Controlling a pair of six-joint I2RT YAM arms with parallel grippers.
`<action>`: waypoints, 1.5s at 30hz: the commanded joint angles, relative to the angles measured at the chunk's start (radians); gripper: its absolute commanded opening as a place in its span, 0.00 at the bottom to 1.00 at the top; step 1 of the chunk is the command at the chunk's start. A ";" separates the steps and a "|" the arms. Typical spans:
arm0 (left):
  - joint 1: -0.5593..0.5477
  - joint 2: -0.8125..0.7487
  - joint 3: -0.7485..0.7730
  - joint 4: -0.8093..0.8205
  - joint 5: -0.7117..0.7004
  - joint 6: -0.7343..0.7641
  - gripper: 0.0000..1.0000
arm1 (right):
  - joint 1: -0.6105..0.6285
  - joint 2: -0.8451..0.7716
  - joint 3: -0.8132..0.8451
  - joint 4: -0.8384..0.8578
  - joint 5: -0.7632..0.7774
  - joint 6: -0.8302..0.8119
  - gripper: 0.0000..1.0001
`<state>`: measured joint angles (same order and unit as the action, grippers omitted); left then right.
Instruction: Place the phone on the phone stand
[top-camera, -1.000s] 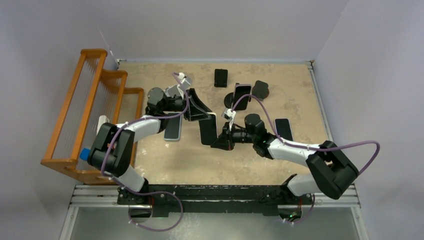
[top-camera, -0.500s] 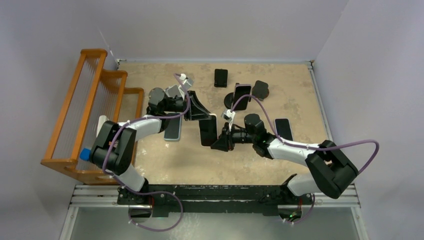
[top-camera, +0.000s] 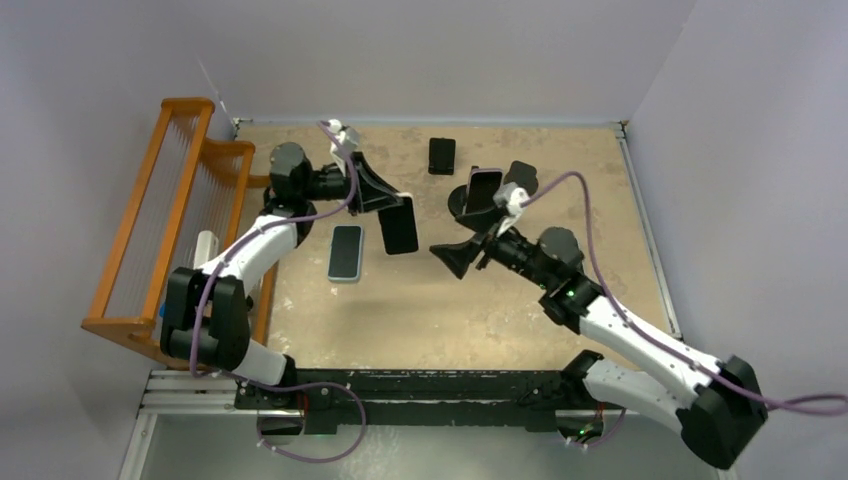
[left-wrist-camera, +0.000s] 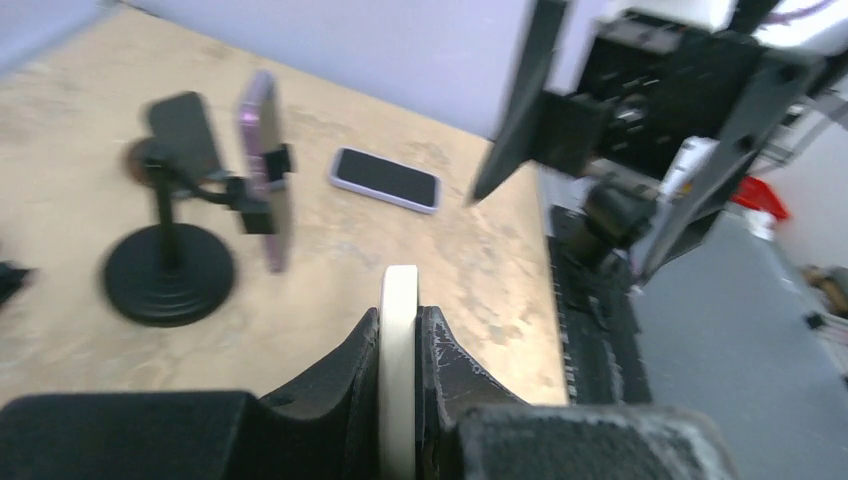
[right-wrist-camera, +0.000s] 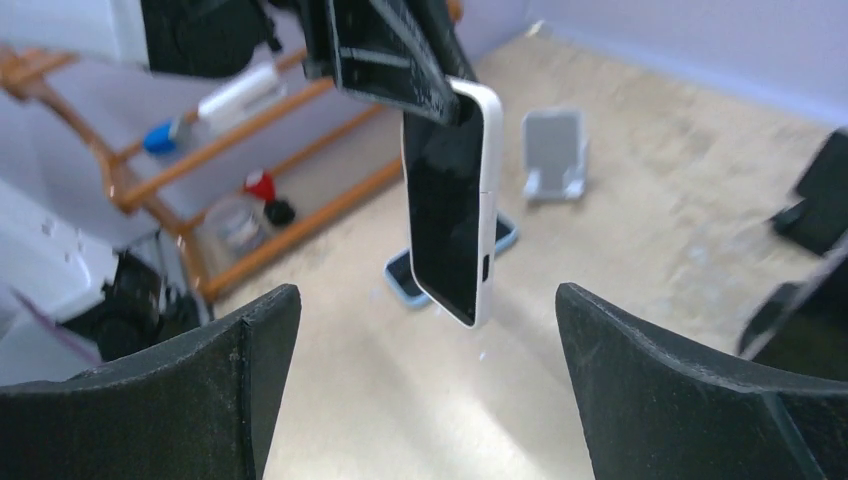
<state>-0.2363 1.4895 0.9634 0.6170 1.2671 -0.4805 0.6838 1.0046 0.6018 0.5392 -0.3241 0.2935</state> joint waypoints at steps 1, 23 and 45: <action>0.090 -0.025 0.063 -0.066 -0.094 0.113 0.00 | -0.004 -0.121 -0.030 0.046 0.195 -0.007 0.99; 0.342 0.306 0.223 0.080 -0.306 0.211 0.00 | -0.005 -0.155 -0.091 0.091 0.148 0.020 0.99; 0.388 0.485 0.241 0.306 -0.214 0.071 0.00 | -0.006 -0.114 -0.084 0.082 0.125 0.006 0.99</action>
<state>0.1440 1.9808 1.1484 0.8257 1.0267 -0.3908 0.6804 0.8967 0.5041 0.5819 -0.1967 0.3092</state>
